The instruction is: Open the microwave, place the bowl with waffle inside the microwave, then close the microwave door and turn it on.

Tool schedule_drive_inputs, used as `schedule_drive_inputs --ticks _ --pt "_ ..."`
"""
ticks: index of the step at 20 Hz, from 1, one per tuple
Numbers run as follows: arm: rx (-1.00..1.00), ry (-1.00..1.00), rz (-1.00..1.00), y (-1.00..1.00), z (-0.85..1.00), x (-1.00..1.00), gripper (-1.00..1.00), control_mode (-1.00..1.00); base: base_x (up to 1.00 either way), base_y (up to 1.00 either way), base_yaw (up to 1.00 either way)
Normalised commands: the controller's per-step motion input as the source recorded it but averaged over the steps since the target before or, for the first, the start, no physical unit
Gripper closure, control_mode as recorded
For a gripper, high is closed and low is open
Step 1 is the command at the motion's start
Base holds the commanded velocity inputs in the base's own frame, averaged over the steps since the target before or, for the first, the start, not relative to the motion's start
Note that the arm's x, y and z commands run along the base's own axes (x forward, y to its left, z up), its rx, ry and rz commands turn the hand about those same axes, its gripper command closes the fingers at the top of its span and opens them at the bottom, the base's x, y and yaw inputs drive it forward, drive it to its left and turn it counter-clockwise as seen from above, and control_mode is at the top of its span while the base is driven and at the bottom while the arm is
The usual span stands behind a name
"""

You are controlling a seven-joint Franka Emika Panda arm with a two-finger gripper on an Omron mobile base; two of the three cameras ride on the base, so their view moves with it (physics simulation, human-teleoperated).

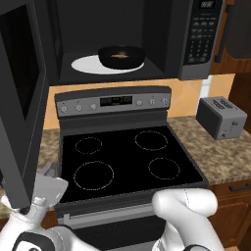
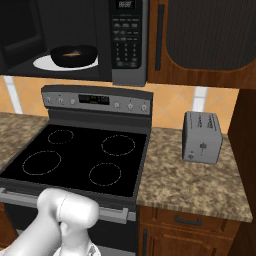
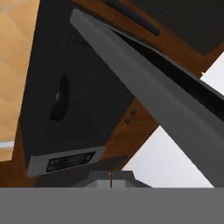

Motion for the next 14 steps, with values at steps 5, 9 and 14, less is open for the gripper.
schedule_drive_inputs --ticks 5,9,14 --pt "-0.31 0.03 0.01 0.77 0.18 0.0 1.0 -1.0 0.0 0.0 0.0" --pt "-0.18 0.0 0.0 0.36 0.24 0.0 1.0 -1.0 0.0 0.0 0.0" --pt "-0.13 0.0 0.01 0.16 0.46 0.03 1.0 -1.0 0.0 0.0 0.0"
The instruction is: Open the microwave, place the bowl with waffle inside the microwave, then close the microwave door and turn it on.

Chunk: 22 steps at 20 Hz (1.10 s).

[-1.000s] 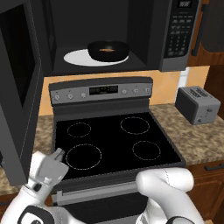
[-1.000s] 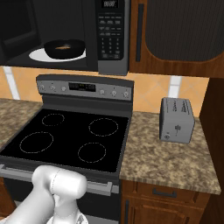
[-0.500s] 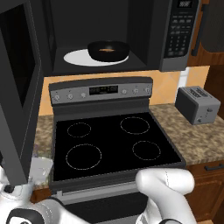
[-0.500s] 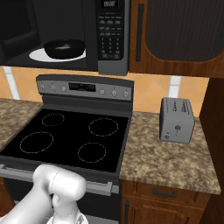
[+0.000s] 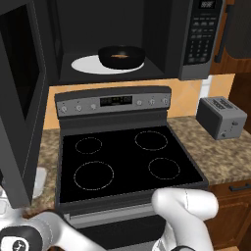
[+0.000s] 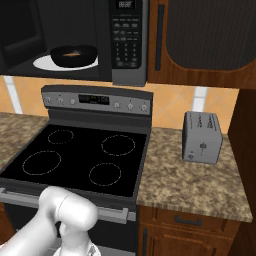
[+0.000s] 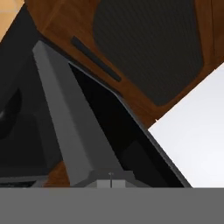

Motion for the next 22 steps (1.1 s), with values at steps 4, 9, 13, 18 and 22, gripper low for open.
schedule_drive_inputs --ticks 4,9,13,18,22 --pt "-0.08 0.0 0.0 0.08 0.34 0.0 1.0 -1.0 0.0 0.0 0.0" --pt "0.01 -0.03 0.0 -0.09 0.44 0.01 1.0 -1.0 0.0 0.0 0.0" --pt "0.06 -0.03 -0.03 -0.36 0.63 0.03 1.0 -1.0 0.0 0.0 0.0" --pt "0.08 -0.01 -0.08 -0.73 0.51 0.11 1.0 -1.0 0.0 0.0 0.0" --pt "0.12 -0.03 -0.08 -1.0 0.58 0.1 1.0 -1.0 0.0 0.0 0.0"
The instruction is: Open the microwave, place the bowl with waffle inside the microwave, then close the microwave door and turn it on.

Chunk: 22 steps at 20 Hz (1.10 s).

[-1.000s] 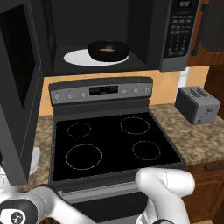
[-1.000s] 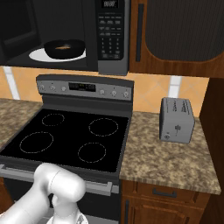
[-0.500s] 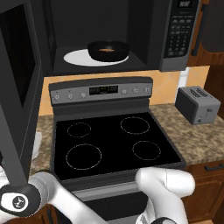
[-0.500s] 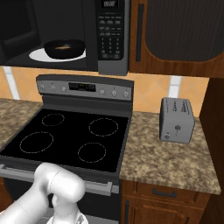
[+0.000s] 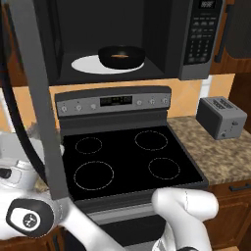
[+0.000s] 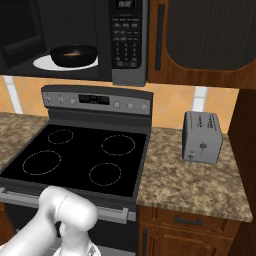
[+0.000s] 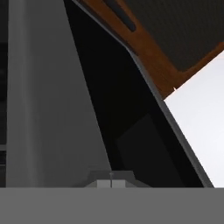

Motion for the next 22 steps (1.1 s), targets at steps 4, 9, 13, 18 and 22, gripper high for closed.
schedule_drive_inputs --ticks 4,9,13,18,22 --pt "0.04 0.0 -0.05 -1.0 0.66 0.09 1.0 -1.0 0.0 0.0 0.0" --pt "-0.02 0.07 -0.01 -0.98 0.47 0.23 1.0 -1.0 0.0 0.0 0.0" --pt "-0.14 0.22 0.0 -0.81 0.41 0.13 1.0 -1.0 0.0 0.0 0.0" --pt "-0.22 0.31 0.0 -0.54 0.43 0.01 1.0 -1.0 0.0 0.0 0.0" --pt "-0.05 0.15 0.0 -0.21 0.64 0.0 1.0 -1.0 0.0 0.0 0.0"
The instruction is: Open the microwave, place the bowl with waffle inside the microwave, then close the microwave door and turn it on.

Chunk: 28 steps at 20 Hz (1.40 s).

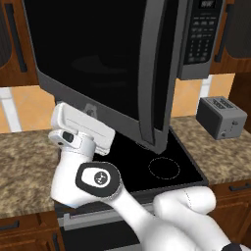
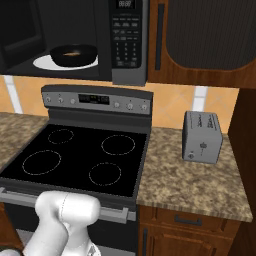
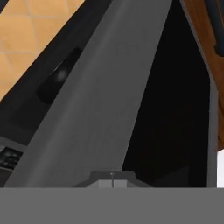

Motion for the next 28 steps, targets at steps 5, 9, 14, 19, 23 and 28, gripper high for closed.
schedule_drive_inputs --ticks 5,9,14,19,23,28 --pt "0.05 0.06 0.0 0.0 0.8 0.0 1.0 -1.0 0.0 0.0 0.0" --pt "0.28 0.0 0.0 -0.02 0.79 0.0 1.0 -1.0 0.0 0.0 0.0" --pt "0.46 0.0 -0.06 -0.18 0.62 0.0 1.0 -1.0 0.0 0.0 0.0" --pt "0.29 0.07 0.01 -0.52 0.64 0.32 1.0 -1.0 0.0 0.0 0.0" --pt "0.14 0.24 0.08 -0.59 0.22 0.95 1.0 -1.0 0.0 0.0 0.0" --pt "0.0 0.21 0.13 -0.1 0.0 1.0 1.0 -1.0 0.0 0.0 0.0"
